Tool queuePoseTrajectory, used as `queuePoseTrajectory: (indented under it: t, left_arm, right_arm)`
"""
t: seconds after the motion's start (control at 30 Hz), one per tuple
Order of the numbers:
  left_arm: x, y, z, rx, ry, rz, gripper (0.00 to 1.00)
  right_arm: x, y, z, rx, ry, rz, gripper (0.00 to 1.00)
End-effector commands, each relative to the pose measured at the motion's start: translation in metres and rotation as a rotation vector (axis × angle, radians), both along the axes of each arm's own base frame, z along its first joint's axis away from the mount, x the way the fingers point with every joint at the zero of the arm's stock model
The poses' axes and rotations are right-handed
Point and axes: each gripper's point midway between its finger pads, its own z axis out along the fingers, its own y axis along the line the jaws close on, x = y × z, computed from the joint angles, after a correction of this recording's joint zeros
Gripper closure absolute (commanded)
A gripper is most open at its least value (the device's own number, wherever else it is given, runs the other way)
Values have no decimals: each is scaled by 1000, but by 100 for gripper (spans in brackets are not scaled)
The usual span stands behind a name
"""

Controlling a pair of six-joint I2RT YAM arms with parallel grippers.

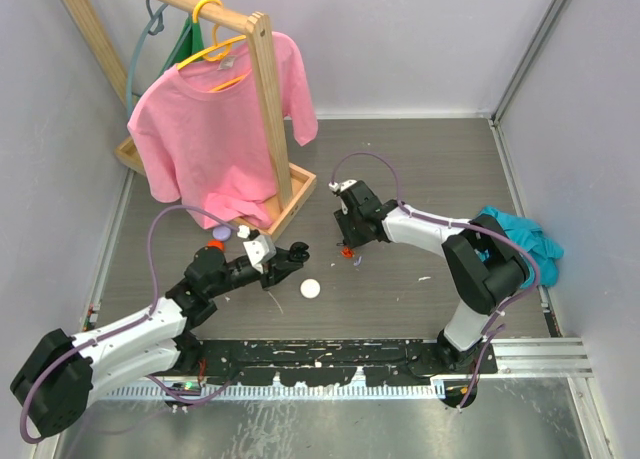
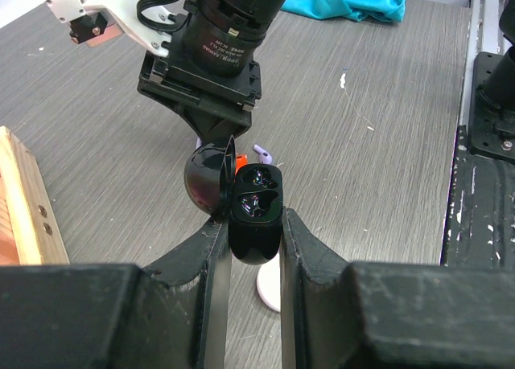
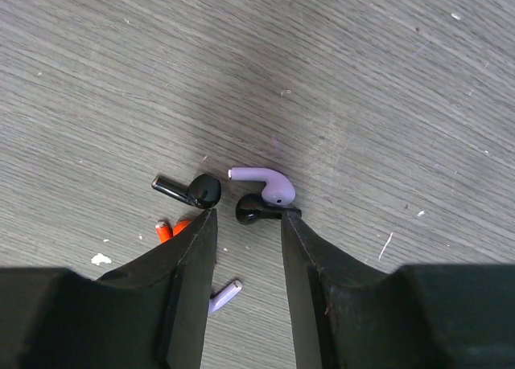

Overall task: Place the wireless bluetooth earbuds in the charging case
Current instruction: Pick up the earbud from the center of the board.

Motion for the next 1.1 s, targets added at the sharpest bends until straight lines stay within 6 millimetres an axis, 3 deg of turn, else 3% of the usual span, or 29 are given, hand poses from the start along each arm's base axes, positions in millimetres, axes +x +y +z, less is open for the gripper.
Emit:
queuePoseTrajectory:
  t: [0.0, 0.63, 1.07]
  left_arm:
    - [4, -4, 21, -29, -63, -2, 100]
    - [2, -8, 17, -8, -52, -21, 100]
    - [2, -9, 18, -2, -54, -19, 100]
  right_arm:
    - [3, 7, 3, 37, -1, 14, 56]
    - [1, 13, -5, 50, 52, 43, 55]
    - [21, 10, 33, 57, -72, 0, 50]
